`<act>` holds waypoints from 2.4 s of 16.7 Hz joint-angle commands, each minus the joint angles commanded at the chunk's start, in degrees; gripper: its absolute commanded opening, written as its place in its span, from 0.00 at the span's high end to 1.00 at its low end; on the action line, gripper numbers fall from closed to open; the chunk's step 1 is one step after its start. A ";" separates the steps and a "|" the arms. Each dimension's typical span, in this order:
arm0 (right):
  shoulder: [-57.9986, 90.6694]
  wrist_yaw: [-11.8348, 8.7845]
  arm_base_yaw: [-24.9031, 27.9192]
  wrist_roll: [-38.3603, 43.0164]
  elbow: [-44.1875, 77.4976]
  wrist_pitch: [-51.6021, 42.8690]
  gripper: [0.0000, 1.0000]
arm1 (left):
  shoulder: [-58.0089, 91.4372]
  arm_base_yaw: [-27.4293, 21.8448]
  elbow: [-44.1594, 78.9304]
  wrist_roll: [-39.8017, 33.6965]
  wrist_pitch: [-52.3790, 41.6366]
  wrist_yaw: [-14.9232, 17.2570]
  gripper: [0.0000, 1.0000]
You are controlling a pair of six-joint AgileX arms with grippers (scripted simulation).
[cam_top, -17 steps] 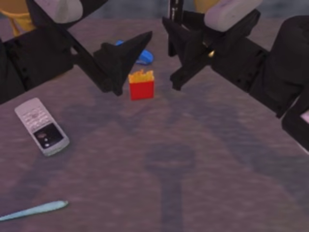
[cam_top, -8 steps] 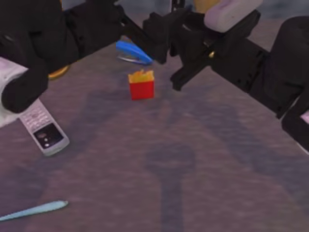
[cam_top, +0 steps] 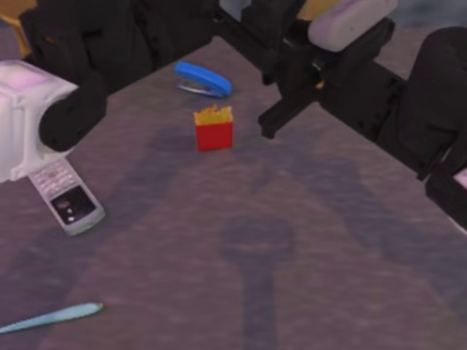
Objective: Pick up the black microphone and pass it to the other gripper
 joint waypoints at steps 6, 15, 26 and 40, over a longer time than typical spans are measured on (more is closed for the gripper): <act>0.00 0.00 0.00 0.00 0.00 0.00 1.00 | 0.00 0.00 0.00 0.00 0.00 0.00 0.45; 0.00 0.00 0.00 0.00 0.00 0.00 1.00 | 0.00 0.00 0.00 0.00 0.00 0.00 1.00; 0.00 0.00 0.00 0.00 0.00 0.00 0.70 | 0.00 0.00 0.00 0.00 0.00 0.00 1.00; 0.00 0.00 0.00 0.00 0.00 0.00 0.00 | 0.00 0.00 0.00 0.00 0.00 0.00 1.00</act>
